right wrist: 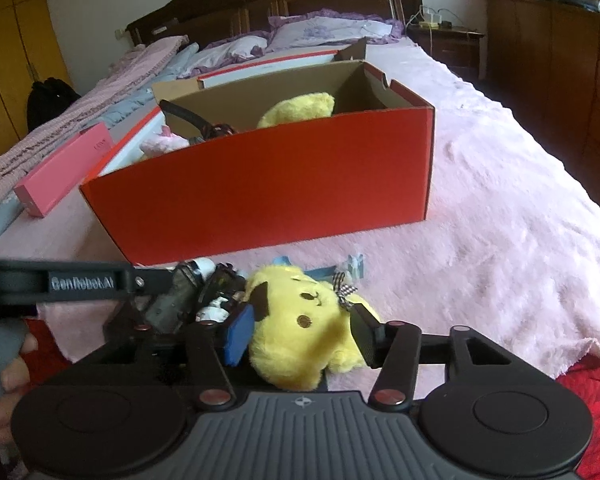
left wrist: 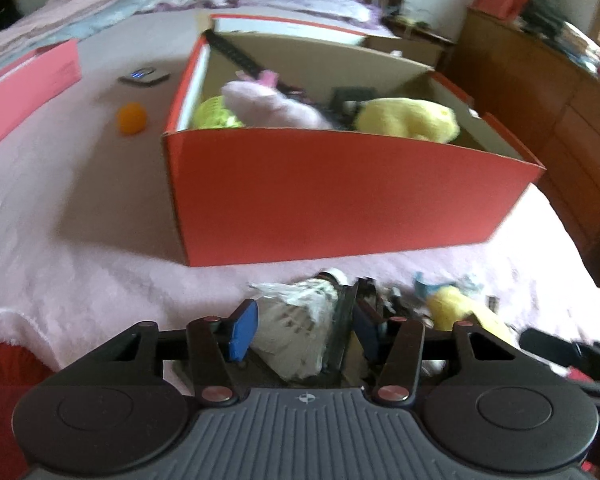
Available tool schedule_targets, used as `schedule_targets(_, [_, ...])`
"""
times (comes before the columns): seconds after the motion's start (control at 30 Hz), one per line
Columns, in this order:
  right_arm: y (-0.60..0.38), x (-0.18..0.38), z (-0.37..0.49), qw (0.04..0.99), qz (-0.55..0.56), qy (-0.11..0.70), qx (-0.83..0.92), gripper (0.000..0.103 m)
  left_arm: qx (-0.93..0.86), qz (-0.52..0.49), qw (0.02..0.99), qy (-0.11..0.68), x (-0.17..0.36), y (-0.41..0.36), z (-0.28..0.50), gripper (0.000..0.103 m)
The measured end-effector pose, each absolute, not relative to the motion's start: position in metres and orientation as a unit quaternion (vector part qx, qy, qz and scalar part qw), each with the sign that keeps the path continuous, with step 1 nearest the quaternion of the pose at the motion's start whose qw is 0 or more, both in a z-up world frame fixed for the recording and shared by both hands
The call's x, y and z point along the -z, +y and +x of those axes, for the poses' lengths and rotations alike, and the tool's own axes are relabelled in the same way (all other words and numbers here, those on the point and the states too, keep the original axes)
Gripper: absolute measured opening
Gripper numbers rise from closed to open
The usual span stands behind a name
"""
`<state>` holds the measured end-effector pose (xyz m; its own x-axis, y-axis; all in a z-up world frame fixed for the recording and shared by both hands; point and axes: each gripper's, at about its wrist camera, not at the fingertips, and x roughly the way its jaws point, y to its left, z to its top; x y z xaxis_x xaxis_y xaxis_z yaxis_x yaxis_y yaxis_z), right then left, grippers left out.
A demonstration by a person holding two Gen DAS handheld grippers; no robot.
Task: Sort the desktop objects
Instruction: 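Close the right tool on the yellow plush while the left grasps the white shuttlecock, then lift the yellow plush with the right tool while the left holds the shuttlecock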
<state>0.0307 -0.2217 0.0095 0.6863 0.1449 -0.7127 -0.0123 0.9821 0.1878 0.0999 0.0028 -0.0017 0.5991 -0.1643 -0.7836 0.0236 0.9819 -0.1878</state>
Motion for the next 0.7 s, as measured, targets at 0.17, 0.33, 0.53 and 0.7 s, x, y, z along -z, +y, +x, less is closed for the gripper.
schedule_targets(0.17, [-0.226, -0.001, 0.033, 0.911, 0.084, 0.402, -0.029, 0.057, 0.036, -0.096, 0.889, 0.446, 0.004, 0.014, 0.107, 0.053])
schedule_targets(0.33, [-0.227, 0.002, 0.034, 0.912, 0.087, 0.401, -0.023, 0.057, 0.034, -0.101, 0.889, 0.445, 0.004, 0.016, 0.109, 0.053])
schedule_targets(0.53, [-0.230, 0.002, 0.034, 0.913, 0.089, 0.398, -0.017, 0.059, 0.032, -0.125, 0.888, 0.440, -0.001, 0.026, 0.108, 0.054])
schedule_targets(0.7, [-0.231, 0.001, 0.034, 0.913, 0.091, 0.397, -0.013, 0.059, 0.038, -0.126, 0.889, 0.438, -0.005, 0.028, 0.111, 0.054])
